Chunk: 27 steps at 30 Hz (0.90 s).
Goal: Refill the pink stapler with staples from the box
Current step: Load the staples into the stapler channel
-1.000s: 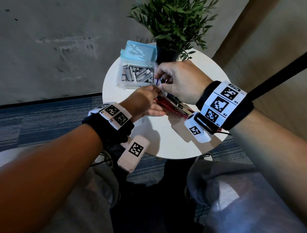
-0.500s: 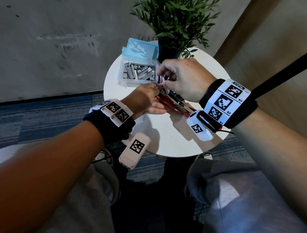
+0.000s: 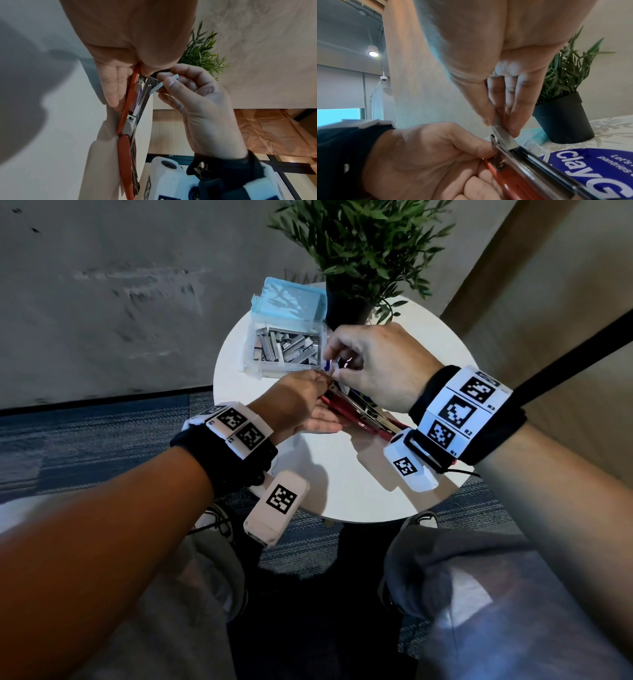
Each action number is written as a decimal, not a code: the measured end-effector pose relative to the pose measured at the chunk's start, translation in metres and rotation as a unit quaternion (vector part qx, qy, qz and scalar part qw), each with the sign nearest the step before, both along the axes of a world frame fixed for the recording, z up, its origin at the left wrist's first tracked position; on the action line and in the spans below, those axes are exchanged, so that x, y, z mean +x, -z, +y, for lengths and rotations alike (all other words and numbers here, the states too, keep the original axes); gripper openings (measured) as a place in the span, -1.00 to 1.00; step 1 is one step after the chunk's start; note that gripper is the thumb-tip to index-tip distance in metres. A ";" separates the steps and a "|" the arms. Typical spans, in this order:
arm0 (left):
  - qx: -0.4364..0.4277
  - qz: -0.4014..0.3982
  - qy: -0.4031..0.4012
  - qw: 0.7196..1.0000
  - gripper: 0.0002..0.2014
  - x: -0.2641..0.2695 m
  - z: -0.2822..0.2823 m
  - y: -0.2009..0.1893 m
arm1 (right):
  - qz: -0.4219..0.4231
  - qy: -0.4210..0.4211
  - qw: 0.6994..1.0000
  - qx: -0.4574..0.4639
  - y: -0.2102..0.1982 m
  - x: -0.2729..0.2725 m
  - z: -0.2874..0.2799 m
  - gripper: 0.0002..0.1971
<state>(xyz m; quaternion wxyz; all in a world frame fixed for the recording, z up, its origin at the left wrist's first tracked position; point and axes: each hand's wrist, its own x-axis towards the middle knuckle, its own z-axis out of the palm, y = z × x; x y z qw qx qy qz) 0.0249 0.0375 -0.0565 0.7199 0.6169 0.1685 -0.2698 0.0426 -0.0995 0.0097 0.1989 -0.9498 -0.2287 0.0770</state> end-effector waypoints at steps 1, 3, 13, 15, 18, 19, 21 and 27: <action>0.000 0.001 -0.001 1.000 -0.68 0.000 0.000 0.000 | 0.000 -0.001 1.000 -0.001 0.000 0.000 0.000 -0.79; -0.001 0.002 -0.001 1.000 -0.67 -0.001 0.000 -0.001 | 0.001 -0.004 1.000 -0.002 0.001 0.000 -0.001 -0.80; 0.002 -0.008 0.006 1.000 -0.67 -0.001 0.003 0.000 | -0.012 -0.019 1.000 -0.007 0.007 0.002 -0.001 -0.79; 0.003 -0.010 0.008 1.000 -0.68 -0.001 0.003 0.001 | -0.010 -0.015 1.000 -0.009 0.008 0.002 -0.002 -0.75; 0.005 -0.008 0.005 1.000 -0.72 0.000 0.003 -0.001 | -0.016 -0.019 0.999 -0.025 0.009 0.003 -0.005 -0.80; 0.006 -0.007 0.005 1.000 -0.73 0.000 0.003 -0.001 | -0.018 -0.021 0.999 -0.029 0.008 0.003 -0.005 -0.82; 0.006 -0.007 0.007 1.000 -0.75 0.000 0.003 -0.001 | -0.023 -0.015 0.999 -0.021 0.007 0.004 -0.005 -0.84; 0.013 -0.009 -0.003 1.000 -0.73 -0.003 -0.002 -0.002 | -0.073 -0.063 0.994 -0.059 -0.002 0.003 -0.001 -0.88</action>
